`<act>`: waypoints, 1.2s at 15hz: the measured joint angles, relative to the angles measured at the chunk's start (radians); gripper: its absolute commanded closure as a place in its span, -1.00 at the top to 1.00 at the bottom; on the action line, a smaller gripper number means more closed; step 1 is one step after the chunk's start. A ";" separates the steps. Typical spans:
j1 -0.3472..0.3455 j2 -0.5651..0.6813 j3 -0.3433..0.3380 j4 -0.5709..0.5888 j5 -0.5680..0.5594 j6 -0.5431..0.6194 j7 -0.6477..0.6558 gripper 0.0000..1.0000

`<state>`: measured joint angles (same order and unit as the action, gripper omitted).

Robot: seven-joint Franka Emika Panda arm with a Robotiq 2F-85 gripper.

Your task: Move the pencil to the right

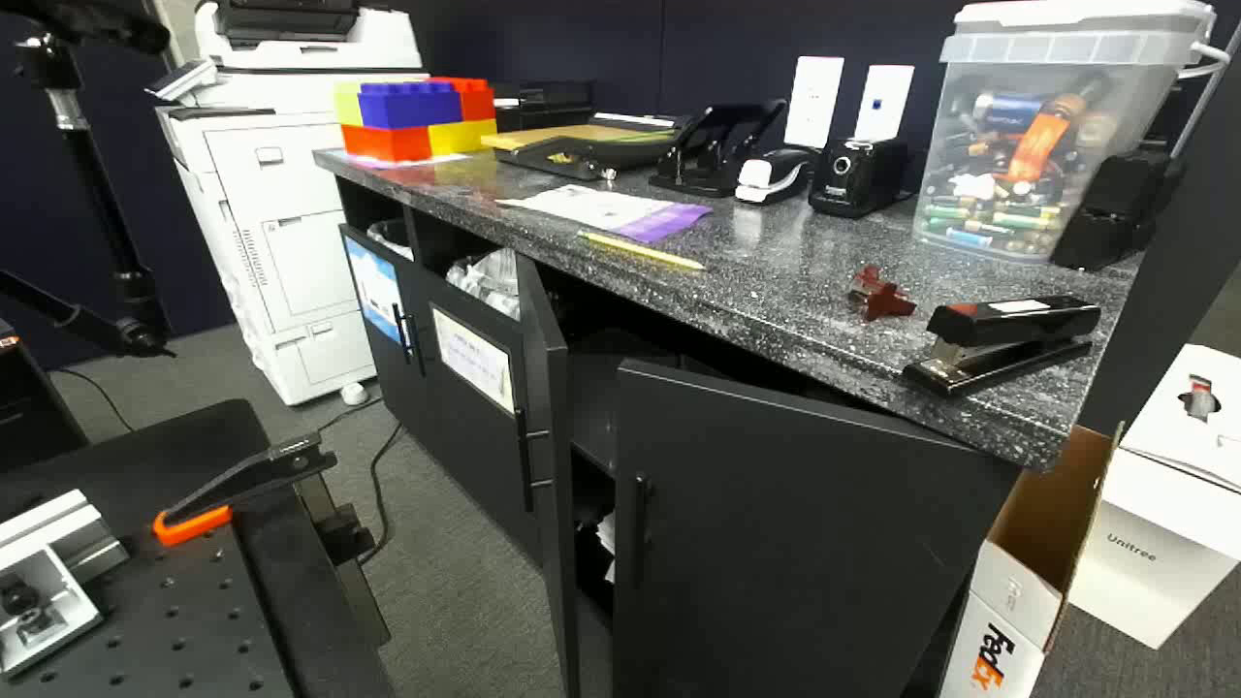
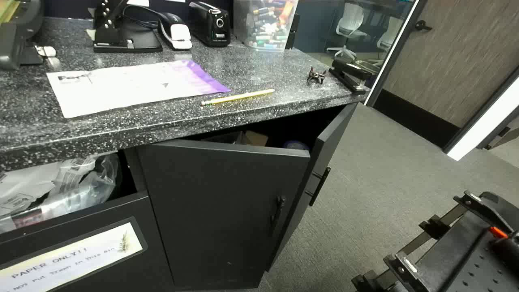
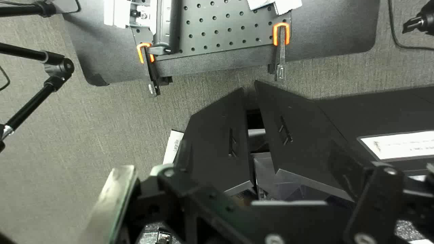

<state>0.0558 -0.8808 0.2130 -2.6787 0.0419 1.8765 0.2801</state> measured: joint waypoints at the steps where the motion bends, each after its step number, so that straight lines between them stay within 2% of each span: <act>1: 0.000 0.000 0.000 0.001 0.000 0.000 0.000 1.00; 14: 0.000 -0.001 0.000 0.001 0.000 0.000 0.000 1.00; 18: -0.009 0.058 0.003 0.000 -0.006 0.038 0.013 1.00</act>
<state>0.0467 -0.8228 0.2162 -2.6784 0.0359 1.9144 0.2932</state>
